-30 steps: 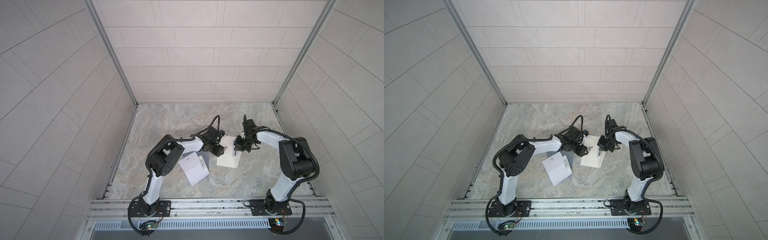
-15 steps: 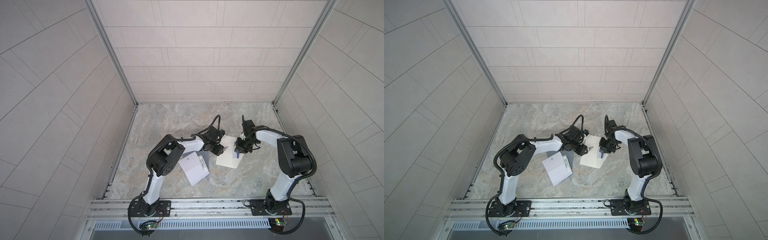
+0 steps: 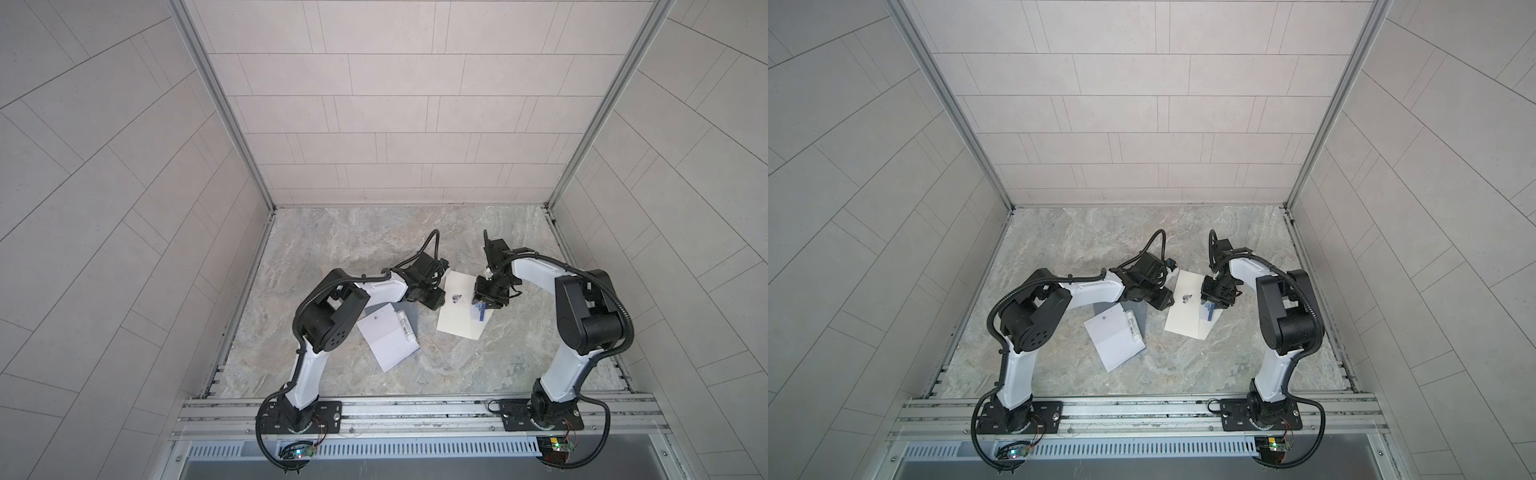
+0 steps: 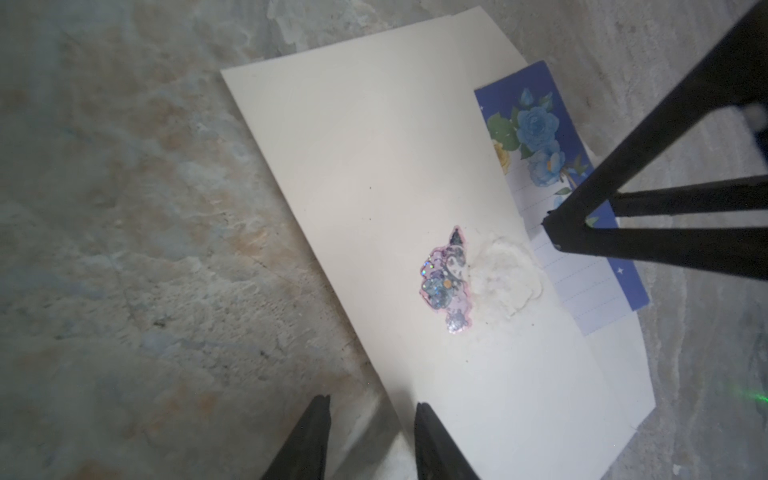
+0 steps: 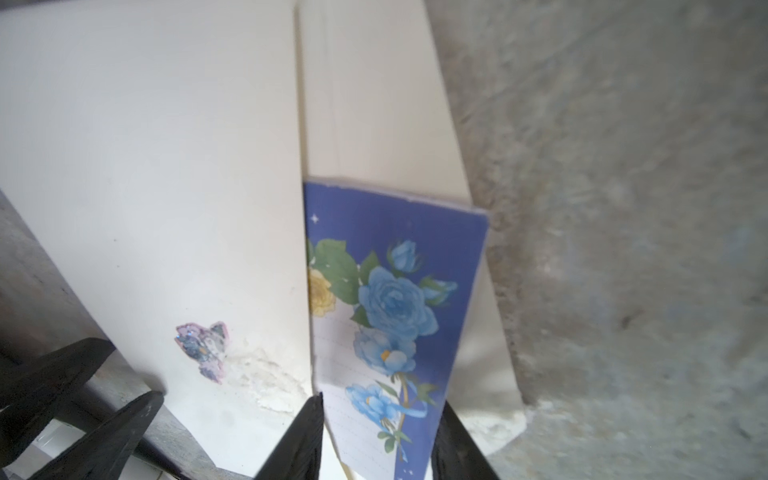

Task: Place the letter into the envelope and seal it

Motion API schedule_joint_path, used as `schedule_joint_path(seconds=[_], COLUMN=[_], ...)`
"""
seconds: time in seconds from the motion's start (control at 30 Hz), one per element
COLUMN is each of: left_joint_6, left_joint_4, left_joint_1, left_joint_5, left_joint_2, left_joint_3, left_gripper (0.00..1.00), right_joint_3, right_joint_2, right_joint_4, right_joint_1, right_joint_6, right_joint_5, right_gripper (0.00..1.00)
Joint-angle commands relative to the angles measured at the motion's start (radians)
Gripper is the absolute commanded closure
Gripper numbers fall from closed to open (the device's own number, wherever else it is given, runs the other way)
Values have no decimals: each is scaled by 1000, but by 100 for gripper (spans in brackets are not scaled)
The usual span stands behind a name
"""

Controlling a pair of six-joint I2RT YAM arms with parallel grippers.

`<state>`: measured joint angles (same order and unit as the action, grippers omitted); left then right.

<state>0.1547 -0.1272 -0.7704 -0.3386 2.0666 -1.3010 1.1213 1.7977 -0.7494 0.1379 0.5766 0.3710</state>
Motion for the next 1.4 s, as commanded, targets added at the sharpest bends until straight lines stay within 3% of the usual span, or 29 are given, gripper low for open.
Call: schedule_joint_path(seconds=[0.0,0.37,0.5,0.6,0.97,1.0,1.1,1.37], left_joint_6=[-6,-21,-16,-2,44,46,57,75], left_joint_4=[-198,-242,-241,-237,-178,-178,-178,-134], left_joint_1=[2,2,2,5,6,6,6,6], left_joint_5=[8,-20,-4,24,128,133,152,208], left_joint_2=[90,126,121,115,65,65,63,-74], left_joint_3=[64,29,33,38,89,90,91,83], left_gripper=[64,65,65,65,65,65,65,49], right_joint_3=[32,152,188,201,193,197,211,100], right_joint_2=[42,155,189,190,61,49,25,-183], right_joint_4=[-28,-26,5,7,-39,-39,-44,26], right_joint_1=[13,84,122,131,130,130,130,159], right_joint_6=[-16,-10,22,36,12,8,-4,-63], right_joint_5=[8,77,139,122,-85,-95,-120,-133], right_gripper=[55,54,54,54,52,46,45,46])
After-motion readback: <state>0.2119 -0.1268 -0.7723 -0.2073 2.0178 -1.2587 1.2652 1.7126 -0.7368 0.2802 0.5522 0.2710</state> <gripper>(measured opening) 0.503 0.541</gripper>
